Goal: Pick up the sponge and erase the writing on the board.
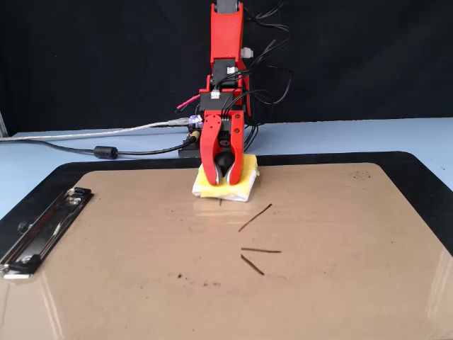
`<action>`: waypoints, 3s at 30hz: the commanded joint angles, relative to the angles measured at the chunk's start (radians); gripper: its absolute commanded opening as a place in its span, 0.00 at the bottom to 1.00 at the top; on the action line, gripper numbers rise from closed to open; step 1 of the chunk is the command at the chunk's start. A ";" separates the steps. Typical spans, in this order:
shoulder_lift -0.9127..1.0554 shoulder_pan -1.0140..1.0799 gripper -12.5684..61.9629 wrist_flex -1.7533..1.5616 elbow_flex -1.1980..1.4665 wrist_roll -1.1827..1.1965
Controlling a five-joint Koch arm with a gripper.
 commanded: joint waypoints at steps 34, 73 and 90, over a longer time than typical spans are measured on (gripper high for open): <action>-0.114 -0.279 0.06 -0.341 0.063 -0.166; -0.575 -0.043 0.06 -0.348 -0.367 -0.098; -1.138 -0.120 0.06 -0.270 -1.106 -0.083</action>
